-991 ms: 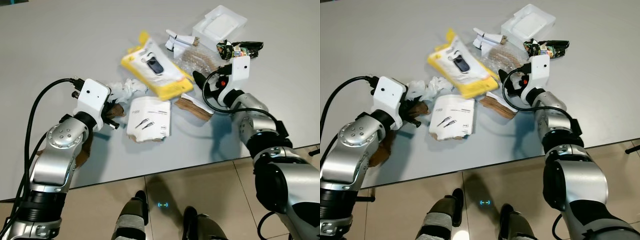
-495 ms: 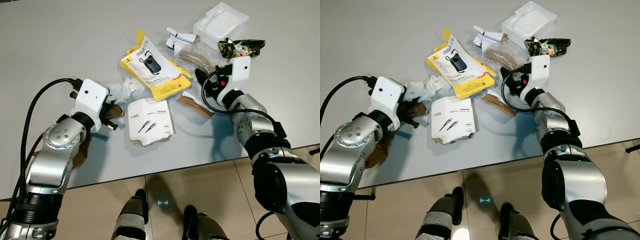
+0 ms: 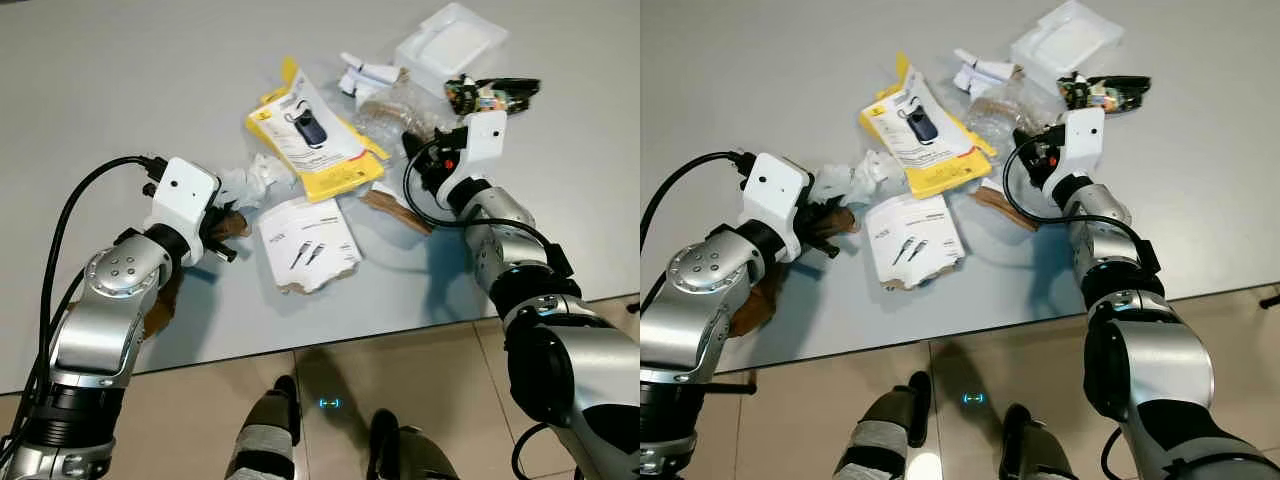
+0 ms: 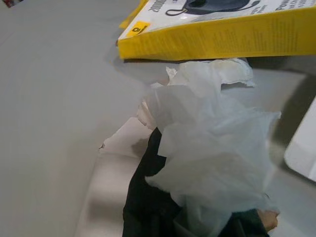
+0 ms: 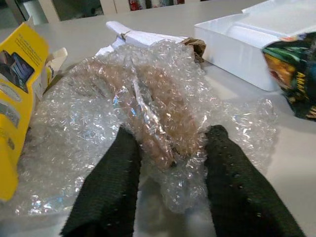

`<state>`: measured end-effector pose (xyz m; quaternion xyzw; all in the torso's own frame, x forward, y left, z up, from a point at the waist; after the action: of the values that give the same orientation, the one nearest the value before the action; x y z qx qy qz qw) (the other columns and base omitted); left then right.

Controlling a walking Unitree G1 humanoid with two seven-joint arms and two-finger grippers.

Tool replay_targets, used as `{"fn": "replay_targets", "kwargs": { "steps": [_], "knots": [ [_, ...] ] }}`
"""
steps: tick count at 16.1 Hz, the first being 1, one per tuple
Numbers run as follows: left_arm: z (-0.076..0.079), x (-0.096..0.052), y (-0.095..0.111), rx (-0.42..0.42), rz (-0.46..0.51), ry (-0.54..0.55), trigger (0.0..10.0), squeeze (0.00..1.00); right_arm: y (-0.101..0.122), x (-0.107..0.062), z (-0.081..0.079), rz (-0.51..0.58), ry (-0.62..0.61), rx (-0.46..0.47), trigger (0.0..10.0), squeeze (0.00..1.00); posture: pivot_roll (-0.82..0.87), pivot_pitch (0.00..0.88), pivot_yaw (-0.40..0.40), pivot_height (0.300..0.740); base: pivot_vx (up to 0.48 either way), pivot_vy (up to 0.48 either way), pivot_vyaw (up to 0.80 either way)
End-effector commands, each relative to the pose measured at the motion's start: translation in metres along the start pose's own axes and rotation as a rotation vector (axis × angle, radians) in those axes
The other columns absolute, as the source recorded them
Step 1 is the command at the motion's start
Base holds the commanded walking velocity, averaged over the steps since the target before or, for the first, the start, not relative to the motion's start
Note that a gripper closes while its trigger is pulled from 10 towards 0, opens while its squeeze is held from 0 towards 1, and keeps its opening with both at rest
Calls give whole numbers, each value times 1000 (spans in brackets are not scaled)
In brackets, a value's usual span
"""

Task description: Picking trash to rubbish bin

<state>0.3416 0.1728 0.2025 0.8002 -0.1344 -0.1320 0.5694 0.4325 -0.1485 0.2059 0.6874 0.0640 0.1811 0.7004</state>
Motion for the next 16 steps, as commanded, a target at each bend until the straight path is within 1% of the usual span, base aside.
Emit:
{"fn": "replay_targets", "kwargs": {
  "steps": [1, 5, 7, 8, 10, 12, 14, 15, 16],
  "knots": [
    [1, -2, -1, -4, -5, -13, 10000, 0, -8, -4, 0, -16, -16, -30, 0, 0, 621, 333, 60, 740, 0, 0, 0],
    [1, -1, 0, -2, -1, -17, 10000, 0, 6, -3, 5, 55, -69, -104, 0, 0, 620, 331, 64, 740, 0, 0, 0],
    [1, 0, 0, 0, 0, -15, 10000, 0, 19, -2, 8, 117, -97, -138, 0, 0, 620, 329, 67, 740, 0, 0, 0],
    [1, 0, 1, 3, 2, -16, 10000, 0, 35, 0, 6, 185, -108, -174, 0, 0, 621, 326, 72, 740, 0, 0, 0],
    [1, 1, 1, 4, 4, -18, 10000, 0, 51, 2, 4, 260, -117, -202, 0, 0, 621, 324, 75, 740, 0, 0, 0],
    [1, 2, 2, 6, 6, -20, 10000, 0, 75, 2, -1, 366, -128, -228, 0, 0, 618, 321, 78, 740, 0, 0, 0],
    [1, 3, 2, 4, 8, -22, 10000, 0, 93, -1, -3, 445, -145, -246, 0, 0, 612, 315, 79, 740, 0, 0, 0],
    [2, 4, 2, 4, 9, -23, 10000, 0, 98, -2, -3, 464, -151, -250, 0, 0, 611, 314, 79, 740, 0, 0, 0],
    [3, 5, 3, 2, 14, -25, 10000, 0, 108, -5, -4, 501, -161, -271, 0, 0, 603, 309, 78, 740, 0, 0, 0]
  ]
}}
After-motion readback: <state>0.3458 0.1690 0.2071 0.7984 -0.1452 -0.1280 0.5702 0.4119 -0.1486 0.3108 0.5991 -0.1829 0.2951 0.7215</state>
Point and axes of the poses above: a point about 5 cm out from each wrist's last joint towards the gripper, its own x axis pointing out of the wrist towards the gripper, its own y axis along the axis of the wrist's last joint, z = x × y, the point moved 3 cm from there along x, pointing out of the wrist towards the gripper, and after that the axes turned 3 degrees about -x, right-handed, at the moved point
